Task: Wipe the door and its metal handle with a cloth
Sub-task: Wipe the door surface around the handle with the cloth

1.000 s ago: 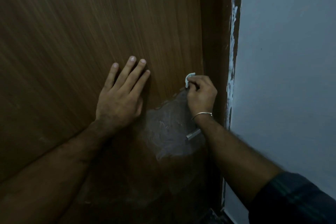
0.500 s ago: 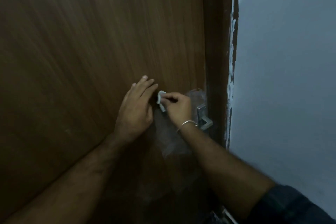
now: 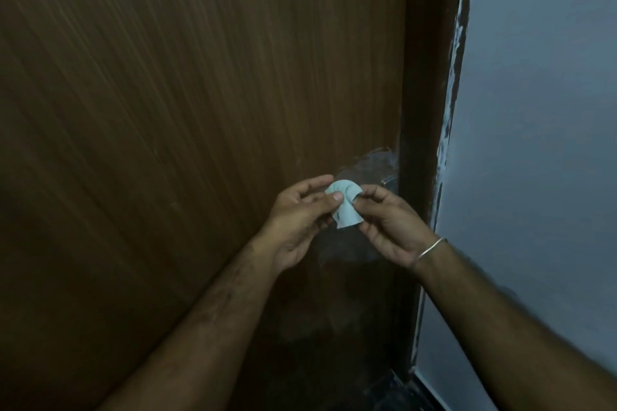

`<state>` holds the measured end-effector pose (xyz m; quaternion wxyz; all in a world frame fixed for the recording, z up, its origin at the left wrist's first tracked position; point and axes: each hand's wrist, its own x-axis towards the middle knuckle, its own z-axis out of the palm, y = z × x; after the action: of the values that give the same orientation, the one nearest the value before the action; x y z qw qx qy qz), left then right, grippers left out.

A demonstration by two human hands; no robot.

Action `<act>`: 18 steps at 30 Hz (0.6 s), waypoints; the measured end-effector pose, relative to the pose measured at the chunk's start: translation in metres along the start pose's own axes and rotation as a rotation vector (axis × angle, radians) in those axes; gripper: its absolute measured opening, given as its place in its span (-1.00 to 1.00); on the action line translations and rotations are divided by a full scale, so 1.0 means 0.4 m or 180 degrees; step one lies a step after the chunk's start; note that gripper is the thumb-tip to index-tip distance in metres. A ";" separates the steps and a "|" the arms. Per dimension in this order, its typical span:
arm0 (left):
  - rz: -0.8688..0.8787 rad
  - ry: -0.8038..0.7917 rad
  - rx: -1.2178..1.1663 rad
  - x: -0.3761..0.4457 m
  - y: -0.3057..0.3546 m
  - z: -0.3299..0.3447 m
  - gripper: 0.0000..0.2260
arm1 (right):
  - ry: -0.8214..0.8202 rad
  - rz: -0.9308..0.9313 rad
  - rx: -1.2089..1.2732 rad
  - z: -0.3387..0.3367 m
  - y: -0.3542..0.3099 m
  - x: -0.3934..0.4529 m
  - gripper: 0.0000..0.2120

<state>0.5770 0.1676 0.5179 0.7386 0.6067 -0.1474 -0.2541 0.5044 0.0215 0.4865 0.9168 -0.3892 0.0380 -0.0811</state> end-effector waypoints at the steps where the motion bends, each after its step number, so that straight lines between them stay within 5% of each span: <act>1: -0.0002 0.0054 -0.0018 -0.005 -0.006 0.002 -0.70 | 0.0033 -0.0011 -0.0096 -0.001 -0.001 -0.010 -0.68; 12: 0.0342 0.0292 -0.0061 -0.048 -0.027 0.007 -0.77 | 0.0198 -0.0658 -0.1271 -0.007 0.014 -0.078 -0.75; 18: 0.0318 0.0417 -0.0165 -0.051 -0.030 0.009 -0.76 | -0.0178 -0.2213 -0.4167 -0.025 0.035 -0.101 -0.66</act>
<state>0.5557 0.1745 0.5090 0.7739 0.5946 -0.1222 -0.1804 0.4651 0.0312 0.4699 0.4193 -0.8476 -0.0702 -0.3176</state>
